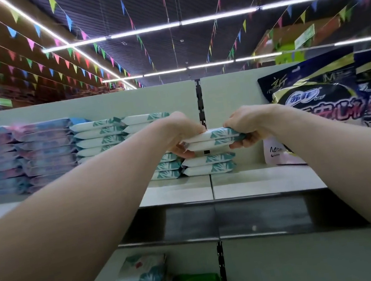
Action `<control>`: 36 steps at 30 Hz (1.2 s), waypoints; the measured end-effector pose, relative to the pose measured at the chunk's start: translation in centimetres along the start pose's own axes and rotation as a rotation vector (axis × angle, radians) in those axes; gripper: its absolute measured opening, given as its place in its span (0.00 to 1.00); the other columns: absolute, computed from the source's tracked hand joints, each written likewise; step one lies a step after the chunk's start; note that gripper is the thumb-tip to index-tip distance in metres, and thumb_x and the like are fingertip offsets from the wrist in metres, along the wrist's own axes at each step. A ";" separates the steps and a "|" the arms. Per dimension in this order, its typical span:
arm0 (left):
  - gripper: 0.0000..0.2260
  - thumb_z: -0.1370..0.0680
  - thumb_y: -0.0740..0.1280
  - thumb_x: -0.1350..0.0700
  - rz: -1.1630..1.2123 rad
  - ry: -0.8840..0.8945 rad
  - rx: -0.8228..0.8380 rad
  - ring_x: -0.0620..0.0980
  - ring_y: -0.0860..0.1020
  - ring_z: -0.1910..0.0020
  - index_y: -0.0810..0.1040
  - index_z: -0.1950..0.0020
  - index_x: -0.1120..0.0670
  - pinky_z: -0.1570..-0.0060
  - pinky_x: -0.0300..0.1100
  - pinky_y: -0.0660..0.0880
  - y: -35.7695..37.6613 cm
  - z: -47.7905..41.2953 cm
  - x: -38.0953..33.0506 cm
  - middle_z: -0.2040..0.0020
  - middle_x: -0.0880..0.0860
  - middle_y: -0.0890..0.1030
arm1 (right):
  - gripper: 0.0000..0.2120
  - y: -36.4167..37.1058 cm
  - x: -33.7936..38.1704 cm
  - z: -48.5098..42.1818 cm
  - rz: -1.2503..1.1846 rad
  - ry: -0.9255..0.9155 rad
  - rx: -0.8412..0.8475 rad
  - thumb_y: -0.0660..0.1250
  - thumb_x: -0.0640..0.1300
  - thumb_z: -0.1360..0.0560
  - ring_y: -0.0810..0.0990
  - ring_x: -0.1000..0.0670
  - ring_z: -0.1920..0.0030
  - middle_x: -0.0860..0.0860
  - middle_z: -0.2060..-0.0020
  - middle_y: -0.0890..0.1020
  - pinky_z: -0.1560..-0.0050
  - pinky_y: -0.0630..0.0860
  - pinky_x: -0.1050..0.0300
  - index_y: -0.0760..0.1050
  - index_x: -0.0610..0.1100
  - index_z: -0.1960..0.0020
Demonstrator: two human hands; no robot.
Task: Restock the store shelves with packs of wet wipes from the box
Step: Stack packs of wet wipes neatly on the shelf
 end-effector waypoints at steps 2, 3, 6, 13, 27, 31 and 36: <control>0.14 0.20 0.64 0.51 -0.011 0.048 -0.007 0.54 0.82 0.49 0.76 0.41 0.61 0.54 0.49 0.82 0.1 -0.7 -0.3 0.44 0.58 0.78 | 0.14 -0.2 0.0 -0.8 0.024 0.024 -0.015 0.55 0.43 0.17 0.75 0.52 0.73 0.42 0.63 0.82 0.80 0.69 0.65 0.76 0.35 0.48; 0.15 0.20 0.64 0.51 -0.009 0.075 0.010 0.55 0.80 0.47 0.75 0.39 0.61 0.53 0.49 0.82 0.2 -0.9 -0.5 0.43 0.58 0.76 | 0.14 -0.3 0.0 -1.1 0.036 0.031 -0.027 0.55 0.42 0.18 0.75 0.52 0.75 0.42 0.64 0.81 0.81 0.69 0.66 0.76 0.35 0.48; 0.16 0.22 0.68 0.56 -0.149 0.167 0.102 0.53 0.78 0.44 0.75 0.36 0.58 0.50 0.44 0.81 0.8 -1.0 -1.0 0.41 0.56 0.75 | 0.13 -0.3 0.2 -1.9 0.081 0.039 -0.049 0.55 0.39 0.18 0.74 0.53 0.79 0.43 0.65 0.81 0.80 0.70 0.66 0.77 0.34 0.47; 0.11 0.24 0.62 0.65 -0.729 0.296 -0.081 0.51 0.77 0.67 0.78 0.43 0.58 0.67 0.42 0.79 1.0 -1.8 -0.4 0.58 0.56 0.79 | 0.13 2.2 0.5 -2.7 0.162 0.026 0.042 0.54 0.40 0.18 0.77 0.51 0.72 0.41 0.57 0.81 0.77 0.74 0.63 0.74 0.34 0.41; 0.08 0.21 0.62 0.61 -0.874 0.297 -0.045 0.55 0.84 0.64 0.78 0.45 0.61 0.62 0.49 0.83 0.3 -1.9 -1.0 0.59 0.58 0.81 | 0.11 2.1 -0.2 -1.6 0.087 -0.079 0.159 0.65 0.46 0.21 0.83 0.51 0.61 0.46 0.51 0.83 0.60 0.82 0.60 0.74 0.47 0.40; 0.08 0.21 0.62 0.60 -0.867 0.300 -0.067 0.54 0.84 0.67 0.78 0.45 0.59 0.63 0.51 0.83 0.1 -2.6 0.1 0.58 0.57 0.81 | 0.13 2.4 0.1 -2.2 0.183 -0.122 0.100 0.65 0.47 0.21 0.82 0.53 0.66 0.49 0.54 0.81 0.64 0.81 0.61 0.74 0.49 0.37; 0.12 0.23 0.64 0.56 -0.826 0.291 -0.003 0.54 0.84 0.66 0.77 0.40 0.57 0.59 0.52 0.83 0.1 -2.7 0.5 0.58 0.56 0.81 | 0.16 2.1 0.0 -1.4 0.213 -0.118 0.185 0.66 0.37 0.23 0.82 0.54 0.65 0.47 0.52 0.83 0.66 0.79 0.63 0.73 0.50 0.38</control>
Point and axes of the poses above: each hand's wrist, its own z-axis away from the middle knuckle, its own y-axis out of the palm, x = y × z, the point moved 7 cm from there along -z, towards the middle knuckle
